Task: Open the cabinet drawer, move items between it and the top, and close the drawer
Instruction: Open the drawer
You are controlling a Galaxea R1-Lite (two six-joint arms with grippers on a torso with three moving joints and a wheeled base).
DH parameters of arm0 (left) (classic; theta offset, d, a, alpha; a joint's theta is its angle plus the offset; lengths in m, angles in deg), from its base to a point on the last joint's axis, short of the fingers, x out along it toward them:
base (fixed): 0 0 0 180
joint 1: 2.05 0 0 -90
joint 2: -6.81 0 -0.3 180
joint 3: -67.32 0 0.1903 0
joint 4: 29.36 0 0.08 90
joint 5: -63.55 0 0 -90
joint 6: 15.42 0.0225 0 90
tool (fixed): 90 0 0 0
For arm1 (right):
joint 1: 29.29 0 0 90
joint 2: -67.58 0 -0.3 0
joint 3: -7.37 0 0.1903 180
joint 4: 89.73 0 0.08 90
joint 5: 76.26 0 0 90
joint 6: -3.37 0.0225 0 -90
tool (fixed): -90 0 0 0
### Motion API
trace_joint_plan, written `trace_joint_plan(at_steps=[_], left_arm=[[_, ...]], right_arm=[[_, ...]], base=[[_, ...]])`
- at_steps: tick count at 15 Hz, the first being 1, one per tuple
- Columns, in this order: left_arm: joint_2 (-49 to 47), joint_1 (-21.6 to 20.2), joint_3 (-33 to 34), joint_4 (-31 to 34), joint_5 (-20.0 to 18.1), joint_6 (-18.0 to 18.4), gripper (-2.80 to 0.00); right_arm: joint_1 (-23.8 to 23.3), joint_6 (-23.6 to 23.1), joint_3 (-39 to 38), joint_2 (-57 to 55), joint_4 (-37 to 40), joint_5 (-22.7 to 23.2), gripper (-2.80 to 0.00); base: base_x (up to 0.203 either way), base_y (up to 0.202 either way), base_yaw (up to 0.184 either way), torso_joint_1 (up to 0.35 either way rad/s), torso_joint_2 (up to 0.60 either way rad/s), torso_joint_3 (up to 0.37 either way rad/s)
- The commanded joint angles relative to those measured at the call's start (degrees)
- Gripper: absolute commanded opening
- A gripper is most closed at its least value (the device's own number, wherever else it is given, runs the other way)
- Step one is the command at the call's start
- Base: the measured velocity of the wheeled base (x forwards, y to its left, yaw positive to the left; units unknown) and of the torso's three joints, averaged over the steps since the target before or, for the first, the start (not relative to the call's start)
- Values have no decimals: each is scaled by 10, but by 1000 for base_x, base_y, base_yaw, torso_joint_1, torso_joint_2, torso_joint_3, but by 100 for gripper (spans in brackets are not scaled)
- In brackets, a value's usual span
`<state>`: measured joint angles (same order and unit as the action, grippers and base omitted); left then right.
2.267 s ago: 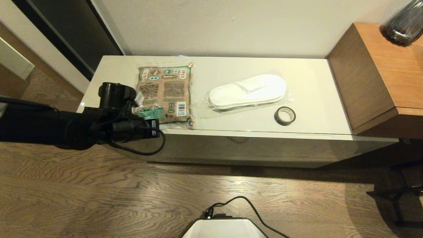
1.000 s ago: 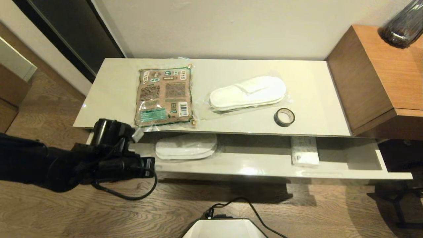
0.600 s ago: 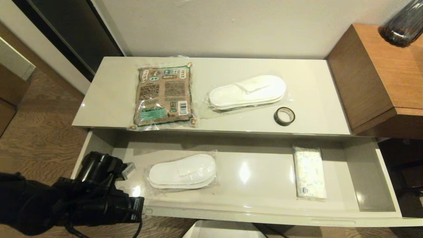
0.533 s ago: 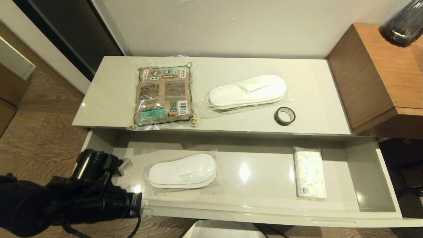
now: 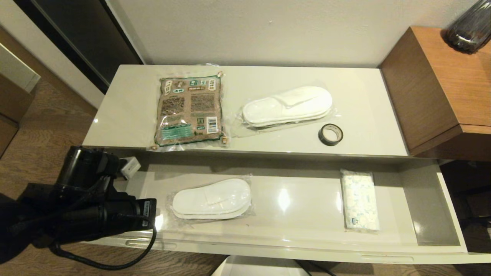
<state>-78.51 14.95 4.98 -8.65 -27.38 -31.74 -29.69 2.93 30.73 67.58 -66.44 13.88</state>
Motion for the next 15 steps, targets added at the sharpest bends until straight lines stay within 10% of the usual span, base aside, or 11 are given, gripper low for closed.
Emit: trace_joint_plan(at_steps=[1, 6, 15], left_arm=[[10, 6, -18, 3, 3, -7, -280], [-54, 6, 4, -28, 8, -31, -280], [-195, 7, 125, -269, 27, -41, -280]], right_arm=[[1, -1, 0, 0, 0, 0, -280], [0, 0, 0, 0, 0, 0, -280], [0, -1, 0, 0, 0, 0, -280]], base=[[0, 0, 0, 0, 0, 0], [0, 0, 0, 0, 0, 0], [0, 0, 0, 0, 0, 0]])
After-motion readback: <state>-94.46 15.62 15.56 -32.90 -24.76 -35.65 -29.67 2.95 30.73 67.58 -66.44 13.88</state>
